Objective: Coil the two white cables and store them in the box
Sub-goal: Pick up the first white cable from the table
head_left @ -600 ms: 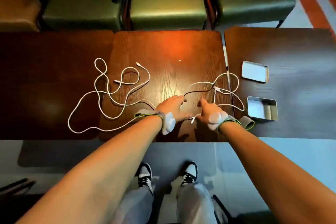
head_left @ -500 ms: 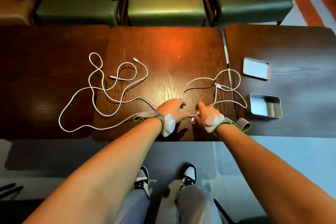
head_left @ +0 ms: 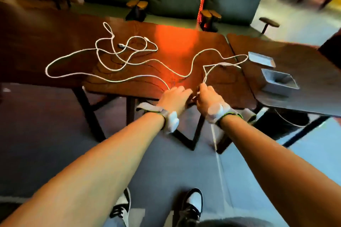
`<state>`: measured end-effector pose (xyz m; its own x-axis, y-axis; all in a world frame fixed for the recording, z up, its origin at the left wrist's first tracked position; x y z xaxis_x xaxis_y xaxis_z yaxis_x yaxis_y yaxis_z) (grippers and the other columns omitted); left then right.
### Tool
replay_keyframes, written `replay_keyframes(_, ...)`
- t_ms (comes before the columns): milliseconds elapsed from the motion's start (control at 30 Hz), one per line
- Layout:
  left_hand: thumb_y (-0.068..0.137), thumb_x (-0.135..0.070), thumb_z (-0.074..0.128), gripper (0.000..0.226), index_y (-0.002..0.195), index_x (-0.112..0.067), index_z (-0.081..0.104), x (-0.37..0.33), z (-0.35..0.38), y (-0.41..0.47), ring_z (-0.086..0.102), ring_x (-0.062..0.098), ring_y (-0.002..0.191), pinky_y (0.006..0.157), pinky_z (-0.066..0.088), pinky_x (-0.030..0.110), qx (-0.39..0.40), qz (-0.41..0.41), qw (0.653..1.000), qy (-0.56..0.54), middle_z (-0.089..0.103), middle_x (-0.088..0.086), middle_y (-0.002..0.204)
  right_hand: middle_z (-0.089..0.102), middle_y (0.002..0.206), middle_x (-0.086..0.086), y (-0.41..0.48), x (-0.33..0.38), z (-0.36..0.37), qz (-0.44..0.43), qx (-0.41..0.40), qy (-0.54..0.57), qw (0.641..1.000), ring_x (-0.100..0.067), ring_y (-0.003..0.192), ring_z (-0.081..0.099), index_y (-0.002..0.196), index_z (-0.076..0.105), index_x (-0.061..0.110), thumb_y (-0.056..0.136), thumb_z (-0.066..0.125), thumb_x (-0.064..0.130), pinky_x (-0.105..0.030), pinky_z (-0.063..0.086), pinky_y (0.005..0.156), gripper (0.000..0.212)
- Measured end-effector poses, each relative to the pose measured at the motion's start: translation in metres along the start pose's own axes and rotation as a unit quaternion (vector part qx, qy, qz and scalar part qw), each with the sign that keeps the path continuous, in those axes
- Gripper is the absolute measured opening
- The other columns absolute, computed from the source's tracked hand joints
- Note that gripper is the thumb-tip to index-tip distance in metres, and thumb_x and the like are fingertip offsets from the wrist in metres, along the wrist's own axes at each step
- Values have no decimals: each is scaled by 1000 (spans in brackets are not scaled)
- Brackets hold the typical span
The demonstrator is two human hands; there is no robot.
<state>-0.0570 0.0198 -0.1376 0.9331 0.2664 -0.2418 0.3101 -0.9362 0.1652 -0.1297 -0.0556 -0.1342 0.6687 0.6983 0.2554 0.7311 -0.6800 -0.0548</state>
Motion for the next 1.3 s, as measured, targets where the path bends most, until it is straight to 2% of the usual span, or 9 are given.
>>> replay_keyframes(133, 101, -21, 48, 20, 109, -6, 58, 6, -13, -83, 59, 42, 105, 79, 43, 44, -16, -89, 995, -51, 51, 20, 116, 65, 112, -18, -86, 29, 5, 3, -35, 109, 993, -39, 104, 62, 117, 41, 6, 87, 58, 20, -42, 48, 86, 37)
replay_keyframes(333, 98, -34, 54, 19, 103, -17, 60, 40, -17, -210, 62, 35, 103, 78, 45, 34, 59, -169, 981, -76, 59, 13, 113, 70, 93, -4, -191, 74, 48, -9, 139, 149, 979, -19, 86, 68, 95, 66, 19, 86, 65, 26, -34, 57, 83, 12)
replay_keyframes(467, 91, -46, 63, 35, 117, -24, 58, 44, -13, -247, 62, 16, 95, 74, 46, 18, 82, -163, 963, -199, 65, -2, 107, 62, 74, -11, -206, 107, 75, 14, 233, 368, 900, -16, 63, 60, 91, 67, -1, 85, 66, 4, -34, 59, 72, 9)
replay_keyframes(567, 93, -58, 55, 25, 99, -34, 60, 40, 1, -253, 62, 1, 79, 62, 41, 11, 58, -177, 939, -290, 67, -18, 86, 58, 69, -6, -207, 117, 98, 7, 267, 343, 901, -13, 58, 55, 97, 68, 2, 90, 62, 9, -24, 51, 57, 12)
replay_keyframes(667, 95, -59, 51, 40, 77, -23, 59, 43, 29, -246, 61, 5, 61, 58, 47, 27, 71, -156, 941, -292, 64, -11, 66, 48, 65, -3, -199, 112, 137, 5, 320, 285, 904, -11, 50, 42, 103, 64, 3, 93, 53, 11, -21, 38, 45, 17)
replay_keyframes(800, 102, -52, 41, 45, 73, -21, 55, 77, 75, -252, 62, 31, 94, 75, 41, 33, 103, -212, 944, -229, 62, 0, 80, 35, 64, -3, -190, 82, 179, 34, 335, 221, 915, -14, 46, 28, 85, 57, 14, 94, 46, 18, -21, 28, 43, 14)
replay_keyframes(967, 93, -74, 22, 60, 103, -30, 62, 87, 117, -254, 41, 28, 131, 110, 29, 47, 165, -287, 931, -153, 60, 4, 119, 61, 71, 4, -170, 70, 193, -44, 269, 41, 961, -19, 61, 55, 65, 61, 21, 92, 37, 63, -27, 43, 58, 55)
replay_keyframes(1133, 91, -66, 52, 40, 78, -28, 56, 51, 121, -212, 63, 17, 88, 78, 47, 30, 153, -219, 906, -327, 65, -9, 83, 69, 107, 1, -156, 74, 213, -72, 179, -58, 979, -24, 94, 66, 111, 59, 27, 91, 35, 53, -31, 45, 70, 41)
replay_keyframes(1300, 105, -38, 44, 37, 76, -15, 51, 62, 132, -196, 62, 31, 93, 78, 41, 34, 205, -173, 937, -224, 69, 14, 97, 58, 69, 5, -145, 65, 235, -74, 242, -14, 967, -26, 73, 59, 78, 60, 27, 86, 35, 63, -30, 37, 60, 45)
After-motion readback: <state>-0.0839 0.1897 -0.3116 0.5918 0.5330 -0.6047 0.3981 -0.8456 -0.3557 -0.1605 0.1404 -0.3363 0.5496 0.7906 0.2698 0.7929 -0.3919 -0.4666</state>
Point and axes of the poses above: each hand's wrist, its own y-axis towards the middle knuckle, its own z-axis out of the palm, x = y × z, the point moved 10 cm from there along y, towards the middle knuckle
